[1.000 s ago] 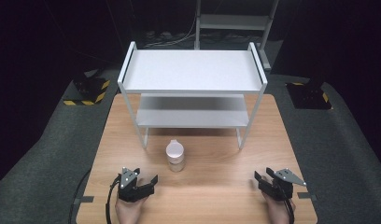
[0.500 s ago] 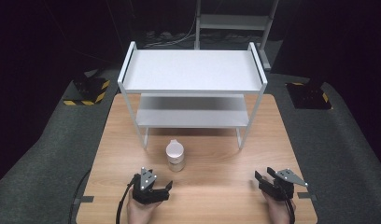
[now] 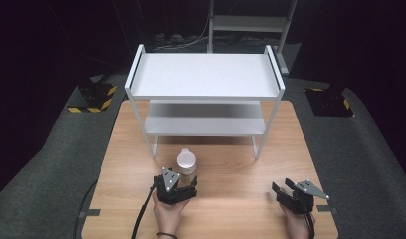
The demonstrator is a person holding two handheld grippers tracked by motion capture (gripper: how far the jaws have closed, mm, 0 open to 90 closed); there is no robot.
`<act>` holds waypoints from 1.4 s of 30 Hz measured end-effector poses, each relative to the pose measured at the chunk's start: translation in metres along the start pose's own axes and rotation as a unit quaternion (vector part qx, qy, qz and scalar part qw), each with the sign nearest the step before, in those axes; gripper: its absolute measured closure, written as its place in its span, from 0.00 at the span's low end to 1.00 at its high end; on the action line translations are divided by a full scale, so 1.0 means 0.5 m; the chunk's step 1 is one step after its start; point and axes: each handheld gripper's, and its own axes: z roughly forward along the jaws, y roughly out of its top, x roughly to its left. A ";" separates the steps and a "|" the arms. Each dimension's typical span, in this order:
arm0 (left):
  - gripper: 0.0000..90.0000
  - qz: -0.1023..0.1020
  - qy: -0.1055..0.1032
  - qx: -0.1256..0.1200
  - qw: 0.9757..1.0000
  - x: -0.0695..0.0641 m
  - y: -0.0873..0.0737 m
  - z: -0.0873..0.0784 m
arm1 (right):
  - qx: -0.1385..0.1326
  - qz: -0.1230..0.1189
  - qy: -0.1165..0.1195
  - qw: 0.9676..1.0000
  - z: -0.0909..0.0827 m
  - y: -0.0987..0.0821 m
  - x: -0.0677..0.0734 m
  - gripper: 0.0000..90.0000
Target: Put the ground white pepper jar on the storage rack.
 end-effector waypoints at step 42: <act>0.34 0.035 -0.045 -0.060 0.997 0.032 -0.038 0.085 | 0.003 -0.011 -0.002 1.000 0.003 0.002 0.006 0.44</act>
